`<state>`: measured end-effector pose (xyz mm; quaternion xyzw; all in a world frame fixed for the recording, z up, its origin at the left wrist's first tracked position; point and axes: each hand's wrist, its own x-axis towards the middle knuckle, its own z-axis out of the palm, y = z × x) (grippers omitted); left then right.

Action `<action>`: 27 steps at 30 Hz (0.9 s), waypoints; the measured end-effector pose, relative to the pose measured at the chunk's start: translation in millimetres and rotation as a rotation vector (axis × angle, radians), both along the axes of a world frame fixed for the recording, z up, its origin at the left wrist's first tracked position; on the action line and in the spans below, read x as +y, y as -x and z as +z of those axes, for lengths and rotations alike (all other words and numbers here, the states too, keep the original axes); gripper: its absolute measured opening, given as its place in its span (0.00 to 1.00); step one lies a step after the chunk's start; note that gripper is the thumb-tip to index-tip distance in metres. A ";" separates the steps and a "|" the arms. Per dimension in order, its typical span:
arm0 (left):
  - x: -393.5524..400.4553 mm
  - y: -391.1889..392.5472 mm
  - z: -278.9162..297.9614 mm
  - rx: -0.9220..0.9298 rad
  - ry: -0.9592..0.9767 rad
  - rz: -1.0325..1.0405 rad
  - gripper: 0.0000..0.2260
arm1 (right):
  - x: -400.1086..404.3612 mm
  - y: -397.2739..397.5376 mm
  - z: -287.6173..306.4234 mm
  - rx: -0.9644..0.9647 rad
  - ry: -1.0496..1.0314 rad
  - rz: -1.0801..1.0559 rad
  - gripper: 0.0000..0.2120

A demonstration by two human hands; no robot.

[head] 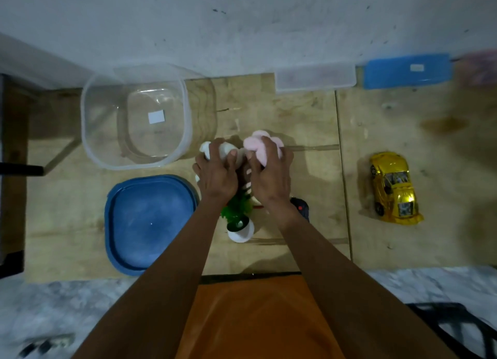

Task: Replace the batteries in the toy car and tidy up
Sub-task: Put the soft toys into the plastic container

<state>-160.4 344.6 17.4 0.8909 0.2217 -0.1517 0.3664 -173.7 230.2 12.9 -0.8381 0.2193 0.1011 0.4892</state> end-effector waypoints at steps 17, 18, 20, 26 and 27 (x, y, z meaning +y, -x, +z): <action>53.9 -46.0 86.7 -0.441 0.203 0.120 0.18 | 19.9 -75.6 77.9 -0.309 -0.167 -0.189 0.19; 70.5 -49.8 87.7 -0.436 0.186 0.154 0.18 | 37.7 -78.5 79.5 -0.326 -0.173 -0.164 0.19; 103.7 -58.8 83.8 -0.397 0.133 0.231 0.18 | 75.0 -84.2 80.5 -0.367 -0.162 -0.105 0.19; 178.4 -91.7 58.8 -0.333 0.134 0.345 0.23 | 169.8 -115.2 62.6 -0.391 -0.038 0.103 0.22; 184.2 -96.1 55.0 -0.316 0.130 0.337 0.24 | 178.3 -118.9 57.8 -0.372 -0.009 0.142 0.23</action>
